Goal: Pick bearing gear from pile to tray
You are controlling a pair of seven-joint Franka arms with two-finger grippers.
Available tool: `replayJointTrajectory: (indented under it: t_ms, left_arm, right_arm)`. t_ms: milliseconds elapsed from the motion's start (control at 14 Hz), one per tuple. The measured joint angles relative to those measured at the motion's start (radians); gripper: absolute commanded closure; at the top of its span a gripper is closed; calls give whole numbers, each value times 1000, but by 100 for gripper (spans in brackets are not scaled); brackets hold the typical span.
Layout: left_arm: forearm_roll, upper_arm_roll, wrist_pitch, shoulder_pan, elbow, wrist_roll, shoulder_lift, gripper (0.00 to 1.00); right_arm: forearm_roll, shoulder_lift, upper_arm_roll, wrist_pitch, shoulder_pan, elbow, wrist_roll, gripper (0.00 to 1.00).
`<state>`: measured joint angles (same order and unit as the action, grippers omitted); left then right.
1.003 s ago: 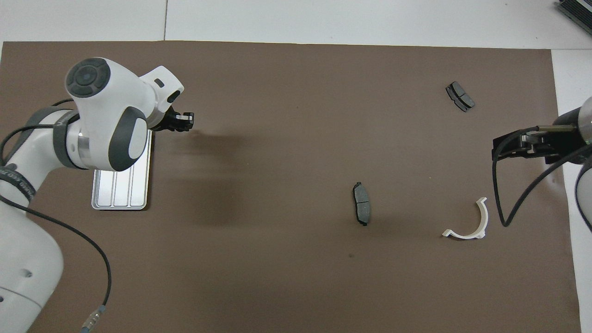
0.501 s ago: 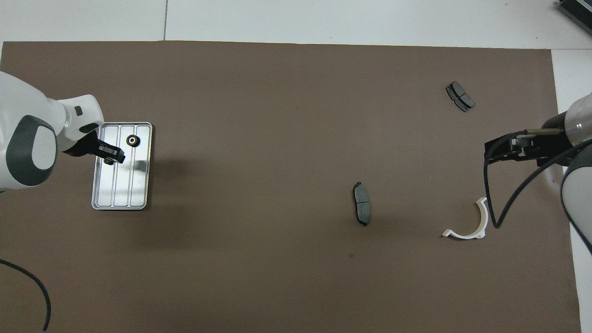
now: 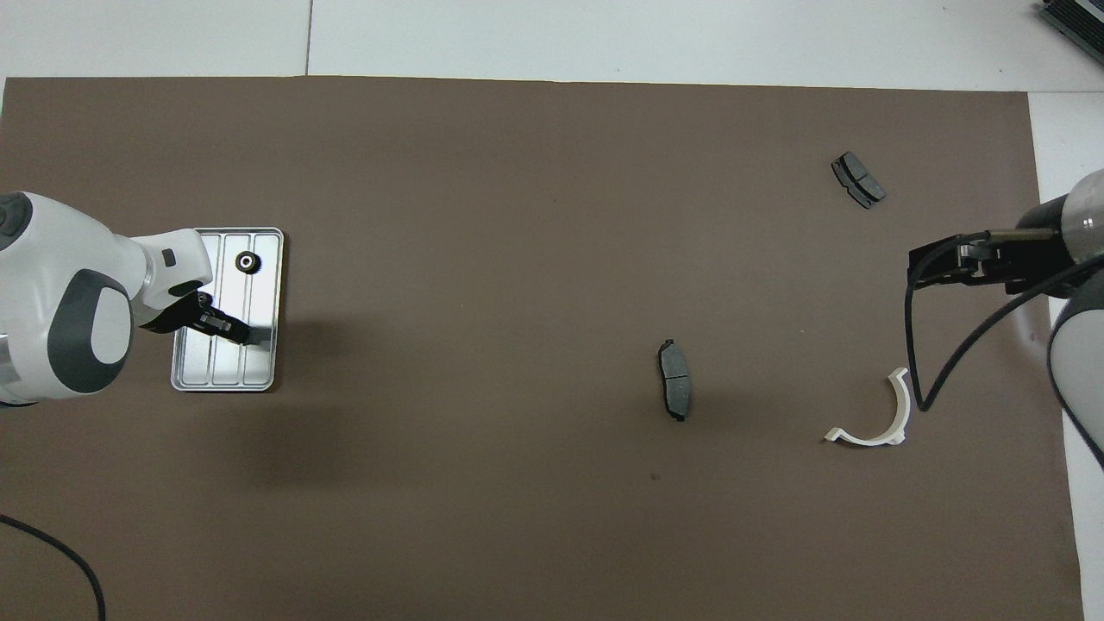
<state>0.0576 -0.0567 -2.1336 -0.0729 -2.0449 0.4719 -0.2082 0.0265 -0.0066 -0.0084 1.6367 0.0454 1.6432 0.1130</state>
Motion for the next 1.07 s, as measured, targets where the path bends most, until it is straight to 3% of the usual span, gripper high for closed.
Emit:
replayJointTrajectory:
  t_ms: [287, 573, 860, 1074]
  left_arm:
    - [1, -2, -14, 2, 43, -12, 24, 0]
    - [3, -11, 0, 4, 96, -206, 85, 0]
    - [3, -21, 268, 24, 212, -334, 169, 0]
    - [-4, -21, 514, 33, 403, -348, 185, 0]
  right_arm:
    - [0, 0, -1, 2, -1, 2, 0, 0]
    - [0, 0, -1, 2, -1, 4, 0, 0]
    - [0, 0, -1, 2, -1, 4, 0, 0]
    - [0, 0, -1, 2, 0, 4, 0, 0]
